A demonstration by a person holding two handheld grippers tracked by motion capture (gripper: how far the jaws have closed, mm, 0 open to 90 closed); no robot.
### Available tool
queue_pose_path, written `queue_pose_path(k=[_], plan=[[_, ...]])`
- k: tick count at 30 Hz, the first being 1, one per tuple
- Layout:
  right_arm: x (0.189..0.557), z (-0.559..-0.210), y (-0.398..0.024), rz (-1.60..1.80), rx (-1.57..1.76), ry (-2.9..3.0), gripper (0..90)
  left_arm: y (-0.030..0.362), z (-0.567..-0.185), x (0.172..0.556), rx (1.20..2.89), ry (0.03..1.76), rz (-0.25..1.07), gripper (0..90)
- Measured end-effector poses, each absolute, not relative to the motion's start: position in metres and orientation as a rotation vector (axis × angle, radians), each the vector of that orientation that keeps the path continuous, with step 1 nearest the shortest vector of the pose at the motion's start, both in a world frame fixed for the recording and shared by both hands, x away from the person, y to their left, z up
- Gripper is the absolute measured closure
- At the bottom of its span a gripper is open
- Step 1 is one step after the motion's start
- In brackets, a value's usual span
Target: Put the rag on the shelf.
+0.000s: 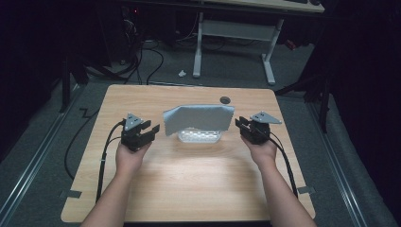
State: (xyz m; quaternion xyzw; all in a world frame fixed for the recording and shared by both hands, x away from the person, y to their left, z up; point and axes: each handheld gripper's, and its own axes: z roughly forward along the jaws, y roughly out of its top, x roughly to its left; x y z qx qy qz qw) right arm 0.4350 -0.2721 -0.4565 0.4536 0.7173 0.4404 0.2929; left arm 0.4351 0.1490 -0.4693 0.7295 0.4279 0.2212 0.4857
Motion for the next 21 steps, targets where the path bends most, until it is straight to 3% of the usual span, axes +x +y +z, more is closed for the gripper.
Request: queue_pose_path(k=[17, 21], plan=[[0.353, -0.465, -0.277, 1.144, 1.182, 1.906, 61.1, 0.149, -0.488, 0.339, 1.817, 0.950, 0.419, 51.6], [0.326, -0.476, -0.278, 1.141, 1.210, 1.902, 57.9, 0.139, -0.500, 0.314, 1.893, 0.917, 0.422, 50.5]])
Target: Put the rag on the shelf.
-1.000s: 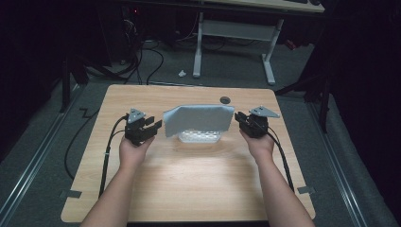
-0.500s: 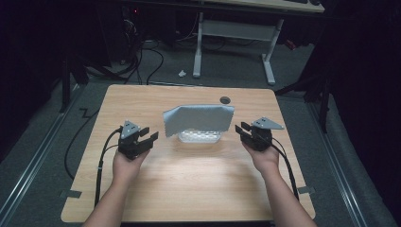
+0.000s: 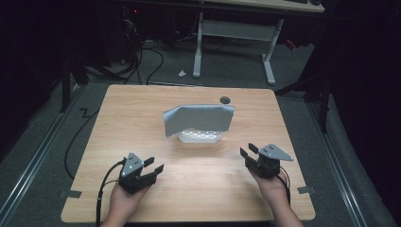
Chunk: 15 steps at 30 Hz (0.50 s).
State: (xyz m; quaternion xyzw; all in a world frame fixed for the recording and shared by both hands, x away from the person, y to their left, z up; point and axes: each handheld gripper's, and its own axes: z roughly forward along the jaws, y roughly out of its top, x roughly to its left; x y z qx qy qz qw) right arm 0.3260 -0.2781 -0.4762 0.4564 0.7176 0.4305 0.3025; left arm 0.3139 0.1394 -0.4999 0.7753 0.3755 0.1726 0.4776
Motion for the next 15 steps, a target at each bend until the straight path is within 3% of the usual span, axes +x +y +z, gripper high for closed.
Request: queue_pose_path(k=[6, 10, 15], plan=[[0.292, -0.497, -0.278, 1.110, 1.301, 1.934, 53.9, 0.129, -0.518, 0.283, 1.973, 0.927, 0.328, 49.2], [0.261, -0.514, -0.275, 1.083, 1.283, 1.964, 53.3, 0.127, -0.519, 0.272, 2.022, 0.898, 0.383, 48.6], [0.254, -0.517, -0.263, 1.024, 1.162, 2.049, 51.3, 0.124, -0.522, 0.277, 2.029, 0.898, 0.373, 47.9]])
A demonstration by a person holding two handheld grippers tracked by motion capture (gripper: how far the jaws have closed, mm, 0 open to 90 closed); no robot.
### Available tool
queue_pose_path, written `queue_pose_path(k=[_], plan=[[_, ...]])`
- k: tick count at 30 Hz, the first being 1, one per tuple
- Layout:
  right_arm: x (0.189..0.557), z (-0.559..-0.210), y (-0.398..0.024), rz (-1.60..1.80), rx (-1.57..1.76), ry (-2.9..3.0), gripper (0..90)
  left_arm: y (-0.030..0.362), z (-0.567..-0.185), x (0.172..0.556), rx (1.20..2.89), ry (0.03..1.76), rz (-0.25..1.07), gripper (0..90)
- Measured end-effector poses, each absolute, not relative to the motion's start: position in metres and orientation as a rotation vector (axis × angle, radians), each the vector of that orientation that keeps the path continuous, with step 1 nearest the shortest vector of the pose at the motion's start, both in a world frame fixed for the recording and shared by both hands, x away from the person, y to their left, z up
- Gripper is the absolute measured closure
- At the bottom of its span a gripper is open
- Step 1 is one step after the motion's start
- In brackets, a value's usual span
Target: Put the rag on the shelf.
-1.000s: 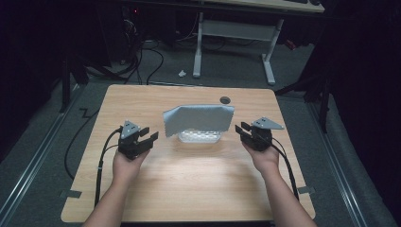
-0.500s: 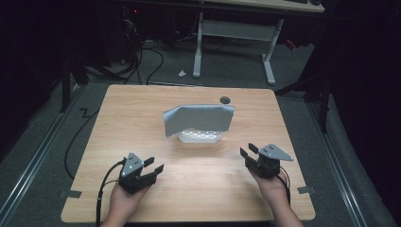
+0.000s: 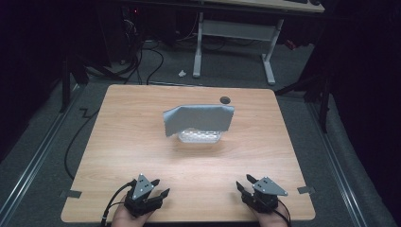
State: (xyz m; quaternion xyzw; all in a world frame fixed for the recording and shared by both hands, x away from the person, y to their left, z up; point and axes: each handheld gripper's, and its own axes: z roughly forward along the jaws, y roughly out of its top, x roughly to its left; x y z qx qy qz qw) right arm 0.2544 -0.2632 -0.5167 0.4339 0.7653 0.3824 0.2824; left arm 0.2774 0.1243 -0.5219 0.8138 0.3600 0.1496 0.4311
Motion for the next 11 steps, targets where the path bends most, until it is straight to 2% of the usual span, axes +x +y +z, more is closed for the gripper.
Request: queue_pose_path(k=[11], plan=[[0.2603, -0.5173, -0.2703, 1.045, 1.140, 2.070, 50.5, 0.1227, -0.5266, 0.2793, 2.048, 0.910, 0.372, 47.0]])
